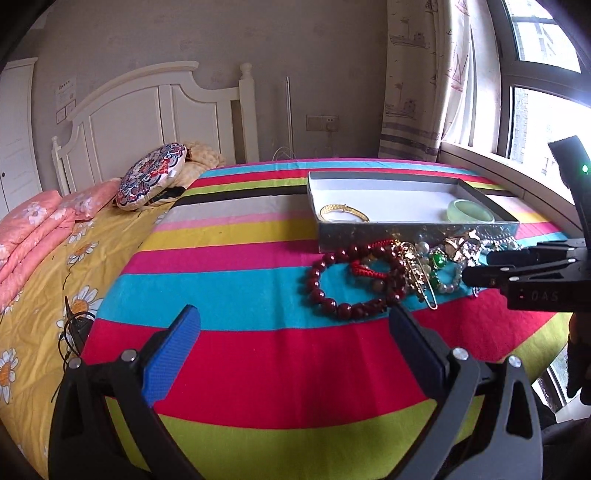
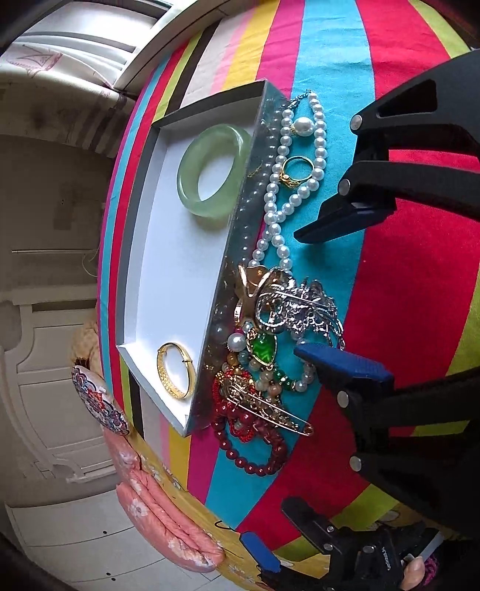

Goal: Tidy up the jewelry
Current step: 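Withdraw both tools from the tray back toward the jewelry pile, then grasp the silver pendant with the right tool while the left tool grasps a gold ring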

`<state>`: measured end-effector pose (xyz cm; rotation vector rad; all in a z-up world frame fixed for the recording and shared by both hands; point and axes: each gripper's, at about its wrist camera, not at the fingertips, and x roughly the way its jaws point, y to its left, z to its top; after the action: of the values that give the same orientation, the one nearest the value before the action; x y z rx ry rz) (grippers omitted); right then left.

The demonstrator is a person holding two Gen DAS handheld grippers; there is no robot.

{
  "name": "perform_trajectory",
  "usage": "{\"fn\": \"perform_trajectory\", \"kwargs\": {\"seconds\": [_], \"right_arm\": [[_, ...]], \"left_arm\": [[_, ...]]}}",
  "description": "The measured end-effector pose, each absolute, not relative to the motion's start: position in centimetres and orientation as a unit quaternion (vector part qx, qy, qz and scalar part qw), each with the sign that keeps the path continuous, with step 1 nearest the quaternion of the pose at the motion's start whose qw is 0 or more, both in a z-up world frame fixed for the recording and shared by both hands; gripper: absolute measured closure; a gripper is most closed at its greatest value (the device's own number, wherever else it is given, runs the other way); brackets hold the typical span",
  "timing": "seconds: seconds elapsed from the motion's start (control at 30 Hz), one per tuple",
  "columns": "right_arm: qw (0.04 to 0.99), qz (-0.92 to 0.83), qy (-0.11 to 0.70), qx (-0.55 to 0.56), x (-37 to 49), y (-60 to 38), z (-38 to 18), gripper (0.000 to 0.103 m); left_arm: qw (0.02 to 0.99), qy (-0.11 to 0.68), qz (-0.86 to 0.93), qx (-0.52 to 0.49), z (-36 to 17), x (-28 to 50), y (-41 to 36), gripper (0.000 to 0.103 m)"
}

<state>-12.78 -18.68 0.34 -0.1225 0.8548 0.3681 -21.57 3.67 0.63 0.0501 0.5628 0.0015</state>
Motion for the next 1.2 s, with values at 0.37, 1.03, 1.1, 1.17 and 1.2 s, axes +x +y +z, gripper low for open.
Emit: {"fn": "perform_trajectory", "kwargs": {"seconds": [0.37, 1.03, 1.1, 1.17, 1.2], "right_arm": [[0.894, 0.190, 0.395, -0.089, -12.7, -18.2, 0.2, 0.061], [0.903, 0.222, 0.367, -0.011, -15.0, -28.6, 2.5, 0.071], [0.906, 0.221, 0.361, -0.004, -15.0, -29.1, 2.7, 0.071], [0.907, 0.220, 0.358, 0.000, -15.1, -29.4, 2.7, 0.071], [0.908, 0.219, 0.358, 0.002, -15.0, -29.5, 2.6, 0.071]], "left_arm": [[0.960, 0.277, -0.013, 0.029, 1.1, -21.6, 2.6, 0.002], [0.941, 0.301, -0.144, 0.051, 3.0, -16.8, -4.7, 0.003], [0.937, 0.306, -0.160, 0.059, 2.7, -15.8, -6.5, 0.007], [0.929, 0.321, -0.169, 0.070, 2.2, -14.6, -8.0, 0.017], [0.926, 0.327, -0.171, 0.073, 2.1, -14.2, -8.5, 0.019]]}}
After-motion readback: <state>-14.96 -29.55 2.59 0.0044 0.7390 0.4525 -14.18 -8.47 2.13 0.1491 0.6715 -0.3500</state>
